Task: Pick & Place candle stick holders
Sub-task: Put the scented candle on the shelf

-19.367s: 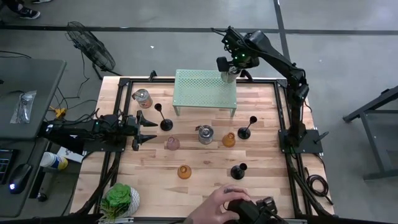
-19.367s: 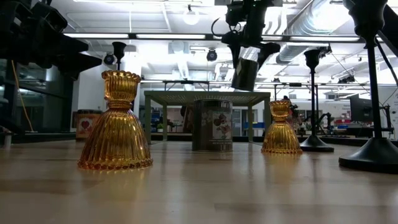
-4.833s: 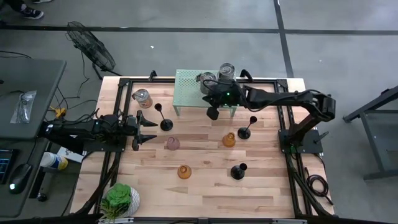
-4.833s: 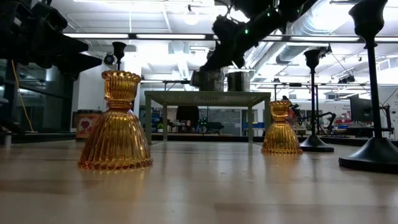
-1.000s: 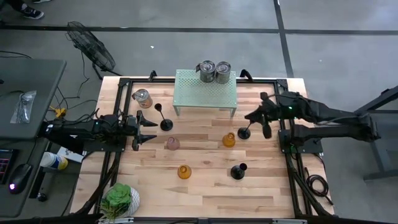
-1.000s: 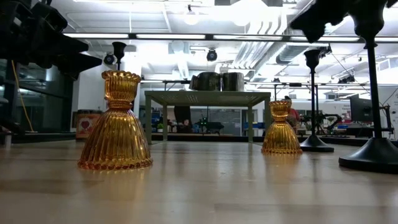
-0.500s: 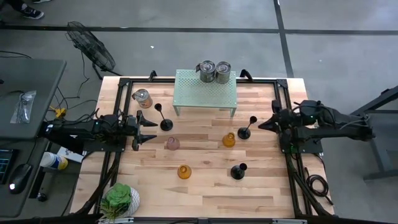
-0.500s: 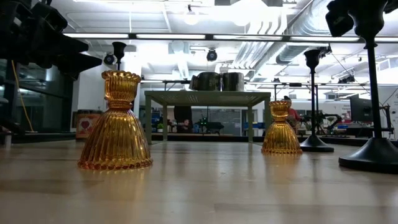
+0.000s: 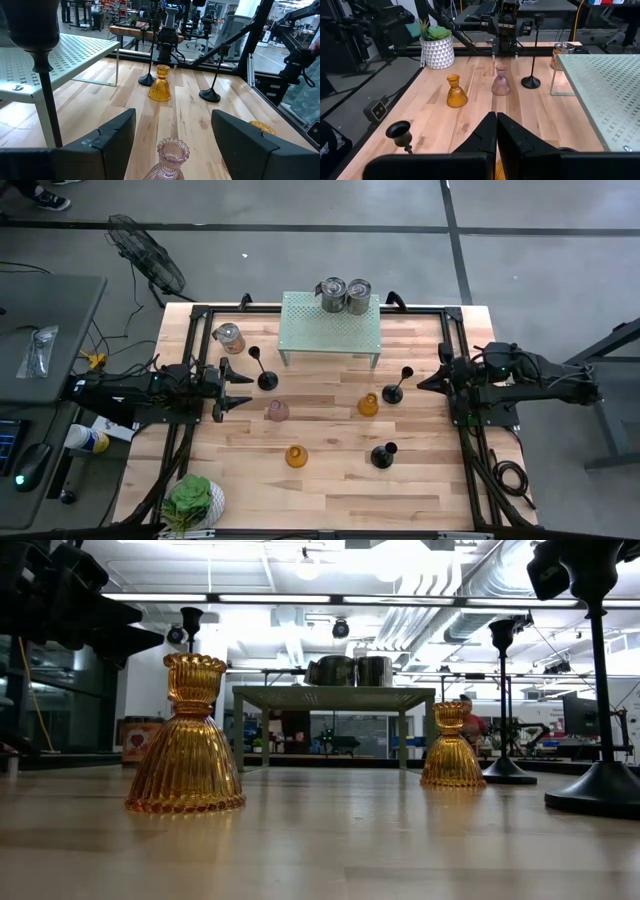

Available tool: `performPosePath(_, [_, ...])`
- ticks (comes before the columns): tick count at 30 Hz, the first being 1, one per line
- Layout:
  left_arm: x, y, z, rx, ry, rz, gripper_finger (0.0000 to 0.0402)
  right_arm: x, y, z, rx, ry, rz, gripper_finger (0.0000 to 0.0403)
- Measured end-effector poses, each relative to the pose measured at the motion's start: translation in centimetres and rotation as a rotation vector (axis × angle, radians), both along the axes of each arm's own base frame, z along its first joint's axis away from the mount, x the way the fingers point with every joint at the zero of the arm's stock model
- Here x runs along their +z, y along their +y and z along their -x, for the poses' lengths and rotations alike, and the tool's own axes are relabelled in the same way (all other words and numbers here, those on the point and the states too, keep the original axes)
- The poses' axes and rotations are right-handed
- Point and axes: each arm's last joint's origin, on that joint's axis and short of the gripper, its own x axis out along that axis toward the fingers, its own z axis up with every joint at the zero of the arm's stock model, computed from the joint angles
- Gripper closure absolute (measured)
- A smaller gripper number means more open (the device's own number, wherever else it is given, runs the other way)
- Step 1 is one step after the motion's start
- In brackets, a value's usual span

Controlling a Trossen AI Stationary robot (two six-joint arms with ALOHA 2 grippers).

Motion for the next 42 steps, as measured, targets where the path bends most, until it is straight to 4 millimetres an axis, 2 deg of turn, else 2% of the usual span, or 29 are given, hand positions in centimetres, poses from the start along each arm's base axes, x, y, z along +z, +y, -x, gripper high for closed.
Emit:
performPosePath(39, [0.19,0.01,-0.03,0.003,-0.028,0.002,0.0146,0.0,0.0,0.0,0.0,0.0,0.001,0.0399])
performPosePath(42, [0.42,0.03,-0.03,0.012,-0.053,0.041,0.0146,0.0,0.0,0.0,0.0,0.0,0.001,0.0399])
